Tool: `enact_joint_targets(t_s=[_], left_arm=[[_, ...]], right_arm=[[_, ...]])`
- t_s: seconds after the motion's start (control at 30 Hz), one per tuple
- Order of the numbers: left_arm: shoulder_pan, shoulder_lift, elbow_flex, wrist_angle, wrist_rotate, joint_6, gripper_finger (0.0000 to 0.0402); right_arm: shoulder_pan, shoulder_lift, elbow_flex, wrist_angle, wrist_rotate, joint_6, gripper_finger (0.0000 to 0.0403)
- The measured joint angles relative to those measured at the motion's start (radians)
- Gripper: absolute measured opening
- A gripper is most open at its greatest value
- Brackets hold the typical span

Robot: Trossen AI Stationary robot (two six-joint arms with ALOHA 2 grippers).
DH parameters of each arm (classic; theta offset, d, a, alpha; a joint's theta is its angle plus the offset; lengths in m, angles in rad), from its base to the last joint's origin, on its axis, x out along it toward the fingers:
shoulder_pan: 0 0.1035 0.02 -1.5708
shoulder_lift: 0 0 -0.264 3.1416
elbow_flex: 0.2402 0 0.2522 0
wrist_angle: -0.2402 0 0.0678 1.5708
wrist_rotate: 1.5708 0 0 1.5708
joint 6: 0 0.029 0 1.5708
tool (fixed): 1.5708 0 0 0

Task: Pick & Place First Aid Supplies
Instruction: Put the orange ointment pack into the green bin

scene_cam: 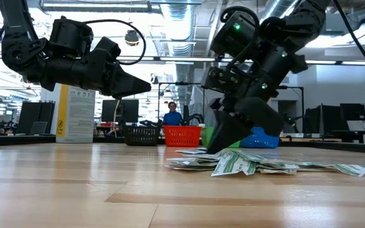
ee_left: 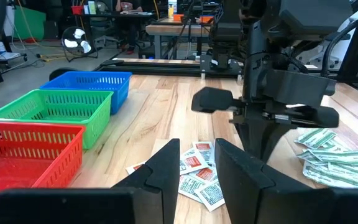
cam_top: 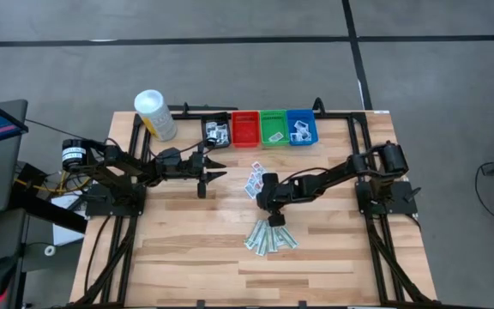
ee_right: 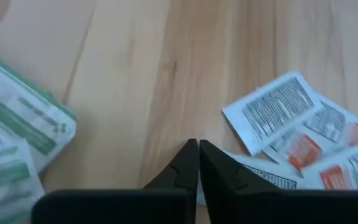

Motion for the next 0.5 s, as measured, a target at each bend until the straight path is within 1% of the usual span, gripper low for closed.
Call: enact_joint_targets(t_s=[0.1,0.3,0.5], left_arm=[[0.0,0.0,0.0,0.0,0.0,0.0,0.0102],[0.0,0.0,0.0,0.0,0.0,0.0,0.0102],[0.0,0.0,0.0,0.0,0.0,0.0,0.0102]], right_arm=[[0.007,-0.02,-0.001,-0.028,0.018,0.009,0.0029],[0.016,-0.033,0.0,-0.026,0.017,0.014,0.0083],[0.019,-0.035,0.001,-0.066,0.028,0.07,0.0134]])
